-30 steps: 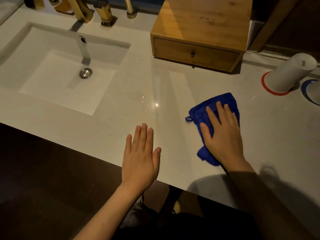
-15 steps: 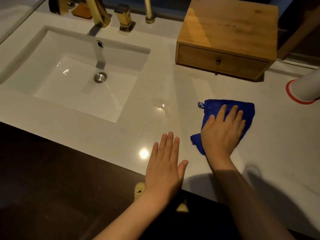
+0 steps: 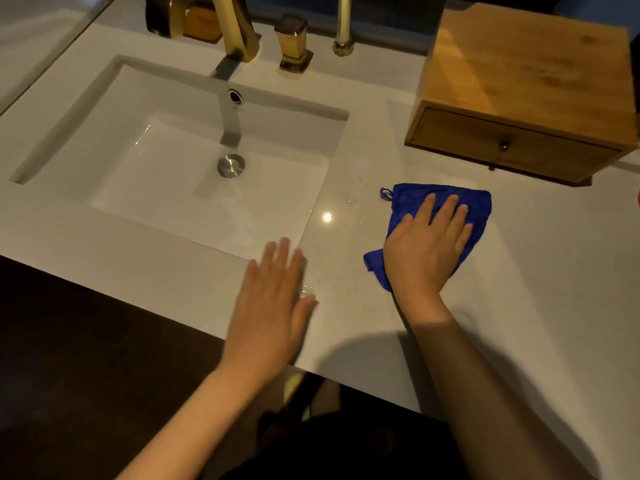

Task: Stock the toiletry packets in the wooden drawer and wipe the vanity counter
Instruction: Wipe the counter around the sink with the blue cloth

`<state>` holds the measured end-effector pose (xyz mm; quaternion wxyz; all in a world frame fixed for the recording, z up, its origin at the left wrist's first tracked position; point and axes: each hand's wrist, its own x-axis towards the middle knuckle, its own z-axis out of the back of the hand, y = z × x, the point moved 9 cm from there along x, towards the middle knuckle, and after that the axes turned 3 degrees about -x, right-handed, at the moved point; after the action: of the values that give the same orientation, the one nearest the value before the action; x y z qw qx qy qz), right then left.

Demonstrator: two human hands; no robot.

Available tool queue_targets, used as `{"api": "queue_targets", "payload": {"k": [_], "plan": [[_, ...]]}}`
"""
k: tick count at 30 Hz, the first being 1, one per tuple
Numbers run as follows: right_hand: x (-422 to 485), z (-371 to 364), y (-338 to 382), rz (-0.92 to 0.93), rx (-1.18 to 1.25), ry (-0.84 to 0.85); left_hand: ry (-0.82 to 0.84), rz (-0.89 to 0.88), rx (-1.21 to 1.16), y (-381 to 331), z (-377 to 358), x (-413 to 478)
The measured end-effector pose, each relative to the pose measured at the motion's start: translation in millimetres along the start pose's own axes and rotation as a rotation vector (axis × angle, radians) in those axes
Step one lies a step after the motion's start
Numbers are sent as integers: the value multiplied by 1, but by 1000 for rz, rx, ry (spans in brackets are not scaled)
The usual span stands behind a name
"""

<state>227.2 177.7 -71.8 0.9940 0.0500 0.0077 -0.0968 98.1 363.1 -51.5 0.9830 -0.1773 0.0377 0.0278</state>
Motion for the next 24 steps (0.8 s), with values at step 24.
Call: {"api": "queue_targets", "payload": {"k": [24], "plan": [[49, -6, 138, 285, 116, -28, -112, 159, 95, 111, 7, 12]]}}
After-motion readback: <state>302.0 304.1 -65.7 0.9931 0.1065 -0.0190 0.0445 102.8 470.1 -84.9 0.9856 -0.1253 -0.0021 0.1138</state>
